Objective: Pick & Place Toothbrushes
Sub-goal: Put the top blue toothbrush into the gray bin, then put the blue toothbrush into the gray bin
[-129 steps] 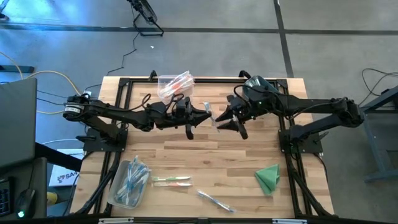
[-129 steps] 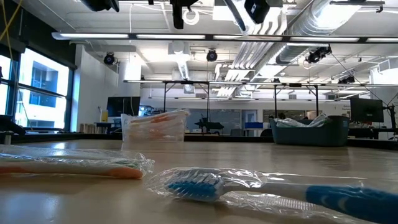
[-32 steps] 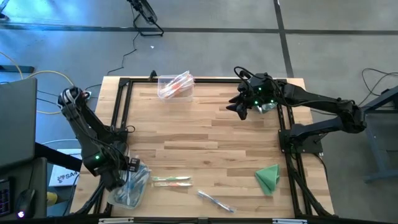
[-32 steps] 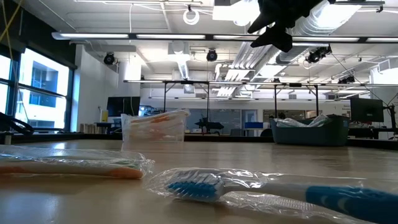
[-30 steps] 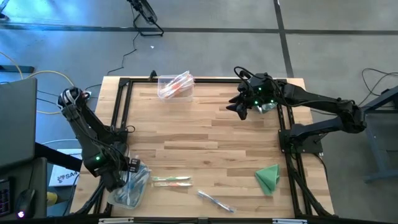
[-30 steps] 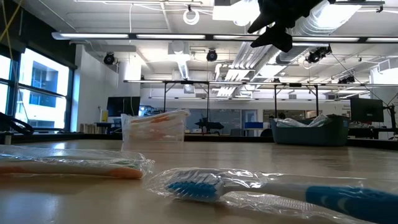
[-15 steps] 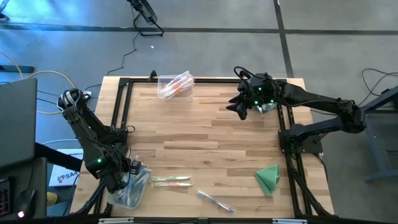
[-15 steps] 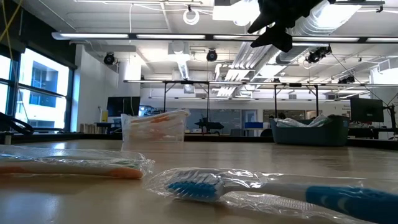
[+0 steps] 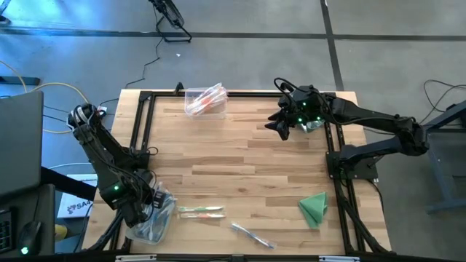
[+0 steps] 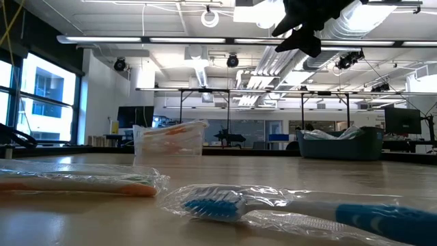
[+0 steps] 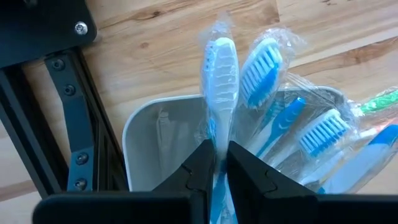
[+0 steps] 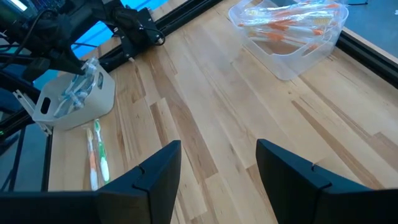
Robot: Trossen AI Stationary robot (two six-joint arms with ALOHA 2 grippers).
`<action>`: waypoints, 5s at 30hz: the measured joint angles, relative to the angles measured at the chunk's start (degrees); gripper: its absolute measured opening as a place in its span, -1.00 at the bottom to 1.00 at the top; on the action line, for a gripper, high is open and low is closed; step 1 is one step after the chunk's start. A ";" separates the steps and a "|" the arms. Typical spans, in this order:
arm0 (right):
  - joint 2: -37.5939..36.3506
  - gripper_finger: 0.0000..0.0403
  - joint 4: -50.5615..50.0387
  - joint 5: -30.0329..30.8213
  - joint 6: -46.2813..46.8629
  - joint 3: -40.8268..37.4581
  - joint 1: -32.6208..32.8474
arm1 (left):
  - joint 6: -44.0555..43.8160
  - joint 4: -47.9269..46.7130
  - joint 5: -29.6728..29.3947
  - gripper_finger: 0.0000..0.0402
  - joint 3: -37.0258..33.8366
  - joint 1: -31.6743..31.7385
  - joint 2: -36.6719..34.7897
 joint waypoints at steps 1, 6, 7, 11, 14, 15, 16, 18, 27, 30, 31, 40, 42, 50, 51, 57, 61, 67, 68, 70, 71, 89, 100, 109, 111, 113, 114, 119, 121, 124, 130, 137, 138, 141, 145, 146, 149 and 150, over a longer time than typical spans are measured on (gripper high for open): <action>0.00 0.00 0.00 0.01 0.00 0.00 0.02 | 0.00 -0.10 0.00 -0.81 0.00 0.00 0.00; 0.00 0.00 0.00 0.01 -0.02 0.00 0.02 | 0.00 -1.25 -0.09 -0.81 -0.02 0.00 -0.02; 0.00 0.00 0.00 0.01 -0.03 0.00 0.00 | 0.00 -0.98 -0.11 -0.81 -0.02 0.00 -0.03; 0.00 0.00 -0.02 -0.01 -0.04 0.00 0.00 | 0.00 -1.06 -0.11 -0.81 -0.02 0.00 -0.04; 0.00 0.00 -0.01 -0.01 -0.04 0.00 0.02 | 2.46 -0.94 -0.10 -0.81 -0.02 0.00 -0.04; 0.00 0.00 -0.01 -0.01 -0.07 0.00 0.00 | 2.97 -0.53 0.06 -0.80 -0.02 0.00 -0.04; 0.00 0.00 -0.02 -0.01 -0.07 0.00 0.01 | 3.07 0.01 0.24 -0.79 -0.02 0.00 -0.04; 0.00 0.00 -0.01 -0.01 -0.37 0.00 0.00 | 3.09 0.87 0.90 -0.72 -0.02 0.00 -0.04; 0.00 0.00 0.00 -0.04 -0.63 0.00 0.02 | 1.25 0.85 3.00 -0.39 -0.04 0.00 -0.92; 0.00 0.00 0.00 -0.04 -1.53 0.00 0.02 | 1.22 1.38 2.63 -0.39 -0.04 0.02 -2.56; 0.00 0.00 0.00 -0.04 -1.84 0.00 0.02 | 1.21 1.53 2.45 -0.39 -0.04 0.02 -3.24; 0.00 0.00 -0.01 -0.53 -2.16 0.00 0.00 | 1.56 6.16 -5.06 -0.43 -0.02 0.02 -9.49; 0.00 0.00 0.00 -1.77 -3.21 0.00 0.00 | 2.00 7.63 -6.72 -0.43 -0.02 0.04 -10.59; -0.02 0.00 0.52 -6.24 -8.63 0.00 0.00 | 3.41 12.04 -21.60 -0.43 0.00 0.03 -12.96; -0.02 0.00 0.58 -6.23 -9.09 0.00 0.00 | 3.96 12.83 -24.61 -0.43 0.00 0.04 -12.96; -0.02 0.00 1.28 -6.29 -10.62 0.00 0.00 | 9.73 17.52 -36.34 -0.43 0.00 0.04 -12.96; -0.02 0.00 1.38 -6.26 -10.97 0.00 0.00 | 11.12 20.18 -39.80 -0.43 0.00 0.06 -12.96; -0.02 0.00 2.25 -6.29 -11.61 0.00 0.02 | 17.34 23.67 -40.68 -0.43 0.00 3.90 -12.41; -0.02 0.00 2.25 -6.28 -11.60 0.00 0.00 | 19.77 24.43 -40.64 -0.43 0.00 5.05 -12.33; -0.02 0.00 2.25 -6.26 -11.58 0.00 0.00 | 24.79 26.96 -39.69 -0.43 0.00 7.46 -12.11; -0.02 0.00 2.25 -6.27 -11.57 0.00 0.00 | 27.55 28.35 -38.62 -0.43 0.00 8.81 -12.09; -0.02 0.00 1.32 -6.29 -11.50 0.00 0.00 | 58.12 48.84 -26.27 -0.43 0.02 22.67 -12.04; -0.02 0.00 -1.20 -6.25 -12.39 0.00 0.02 | 58.30 49.81 -25.90 -0.43 0.02 22.56 -11.61; -0.04 0.00 -1.11 -6.24 -12.50 0.00 0.00 | 58.87 51.48 -26.02 -0.43 0.02 23.04 -10.42; -0.04 0.00 -1.09 -6.26 -12.50 0.00 0.02 | 58.89 51.47 -26.03 -0.43 0.02 23.04 -10.12; -0.04 0.00 -1.09 -6.25 -12.43 0.00 0.01 | 58.58 51.78 -26.02 -0.43 0.04 23.21 -9.59; -0.04 0.00 -1.10 -6.26 -12.39 0.00 0.00 | 58.53 51.49 -25.83 -0.43 0.04 23.37 -9.32; -0.04 0.00 -1.09 -6.26 -12.35 0.00 0.00 | 58.51 52.33 -25.79 -0.43 0.02 23.39 -8.98; -0.04 0.00 -1.11 -6.26 -12.35 0.00 0.00 | 58.51 52.82 -25.74 -0.43 0.02 23.39 -8.98; -0.04 0.00 -1.14 -6.26 -12.35 0.00 0.00 | 58.76 53.50 -25.74 -0.43 0.02 23.39 -8.98; -0.04 0.00 -1.14 -6.26 -12.35 0.00 0.00 | 60.04 54.61 -25.68 -0.43 0.02 23.39 -8.98; -0.04 0.00 -1.14 -6.26 -12.34 0.00 0.00 | 60.18 54.54 -25.68 -0.43 0.02 23.39 -8.98; -0.04 0.00 -1.14 -6.26 -12.33 0.00 0.02 | 60.19 54.48 -25.70 -0.43 0.02 23.39 -8.98; -0.04 0.00 -1.14 -6.26 -12.33 0.00 0.00 | 60.44 54.41 -25.68 -0.43 0.02 23.39 -8.98; -0.04 0.00 -1.14 -6.27 -11.39 0.00 0.01 | 62.39 54.41 -25.84 -0.43 0.02 23.39 -8.98; -0.04 0.00 -1.11 -6.27 -10.92 0.00 0.00 | 63.43 54.41 -26.13 -0.43 0.02 23.42 -8.98; -0.04 0.00 -0.28 -7.34 -10.53 0.00 0.07 | 68.11 54.44 -26.86 -0.43 0.02 25.04 -9.03; -0.04 0.00 0.33 -8.47 -9.99 0.00 0.32 | 70.31 54.39 -26.90 -0.43 0.02 25.85 -9.09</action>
